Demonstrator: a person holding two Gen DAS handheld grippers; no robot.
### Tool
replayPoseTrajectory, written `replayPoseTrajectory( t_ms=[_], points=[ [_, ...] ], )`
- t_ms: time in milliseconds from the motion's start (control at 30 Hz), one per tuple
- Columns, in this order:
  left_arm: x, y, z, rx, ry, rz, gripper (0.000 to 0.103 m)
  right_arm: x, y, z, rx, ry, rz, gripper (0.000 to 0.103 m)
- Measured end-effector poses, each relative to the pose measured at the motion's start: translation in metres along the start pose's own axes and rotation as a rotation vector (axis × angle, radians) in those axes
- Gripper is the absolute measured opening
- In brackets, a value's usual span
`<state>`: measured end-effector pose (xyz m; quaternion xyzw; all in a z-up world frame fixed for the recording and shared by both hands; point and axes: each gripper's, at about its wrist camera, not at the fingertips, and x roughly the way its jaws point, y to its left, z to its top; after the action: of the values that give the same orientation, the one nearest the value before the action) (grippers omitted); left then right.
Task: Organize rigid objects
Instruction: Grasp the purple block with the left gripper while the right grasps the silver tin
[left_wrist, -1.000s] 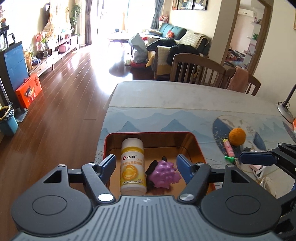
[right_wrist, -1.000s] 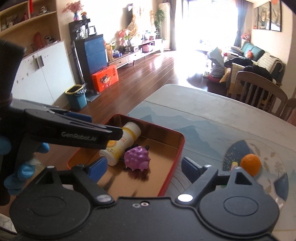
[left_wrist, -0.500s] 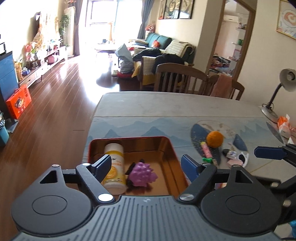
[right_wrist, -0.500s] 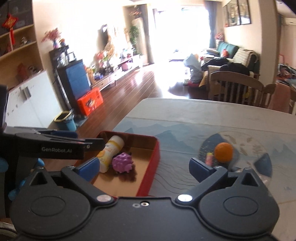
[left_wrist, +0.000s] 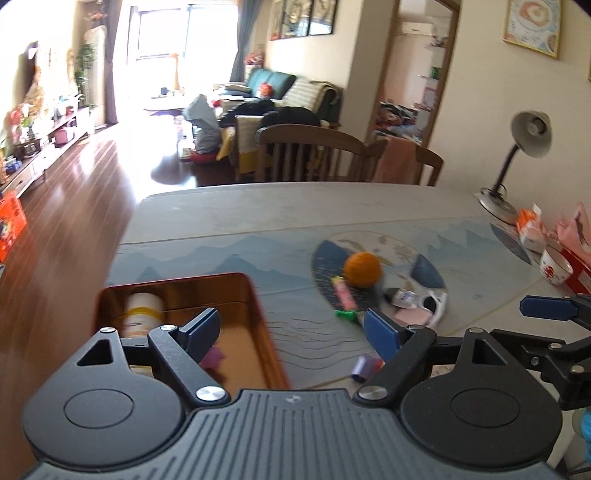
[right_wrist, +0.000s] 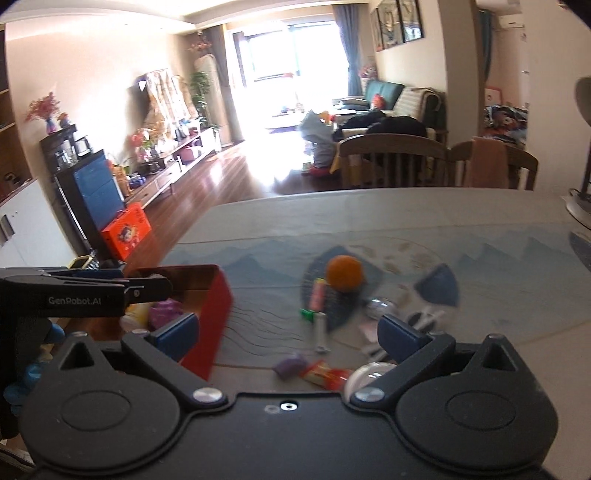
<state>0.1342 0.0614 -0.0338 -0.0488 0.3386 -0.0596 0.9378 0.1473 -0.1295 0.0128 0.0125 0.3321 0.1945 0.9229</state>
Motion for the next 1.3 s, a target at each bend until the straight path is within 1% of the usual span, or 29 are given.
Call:
replayPoseTrajectory(
  t_ms=[167,300,400,567,733,967,1100,1200,1300],
  points=[
    [0.02,-0.025,-0.004,0.012,0.044,-0.019,0.085,0.002,-0.021,-0.009,0.001,0.024,-0.022,0.103],
    [0.035,-0.041,-0.009,0.027,0.078,-0.01,0.085,0.004,-0.033,-0.017,-0.023,0.055,-0.033,0.103],
    [0.049,-0.053,-0.013,0.031,0.12,-0.029,0.085,0.01,-0.045,-0.024,-0.045,0.089,-0.027,0.103],
    [0.07,-0.073,-0.026,0.084,0.168,-0.009,0.085,0.022,-0.056,-0.033,-0.114,0.151,0.014,0.103],
    [0.09,-0.077,-0.037,0.077,0.204,0.003,0.085,0.033,-0.062,-0.042,-0.181,0.203,0.055,0.103],
    [0.107,-0.08,-0.048,0.074,0.232,0.058,0.085,0.047,-0.068,-0.047,-0.236,0.253,0.109,0.102],
    [0.115,-0.084,-0.052,0.095,0.24,0.082,0.085,0.056,-0.071,-0.049,-0.26,0.273,0.131,0.102],
    [0.122,-0.086,-0.054,0.104,0.242,0.096,0.085,0.063,-0.073,-0.05,-0.27,0.286,0.148,0.1],
    [0.126,-0.086,-0.055,0.11,0.247,0.122,0.085,0.069,-0.075,-0.051,-0.274,0.297,0.16,0.094]
  ],
)
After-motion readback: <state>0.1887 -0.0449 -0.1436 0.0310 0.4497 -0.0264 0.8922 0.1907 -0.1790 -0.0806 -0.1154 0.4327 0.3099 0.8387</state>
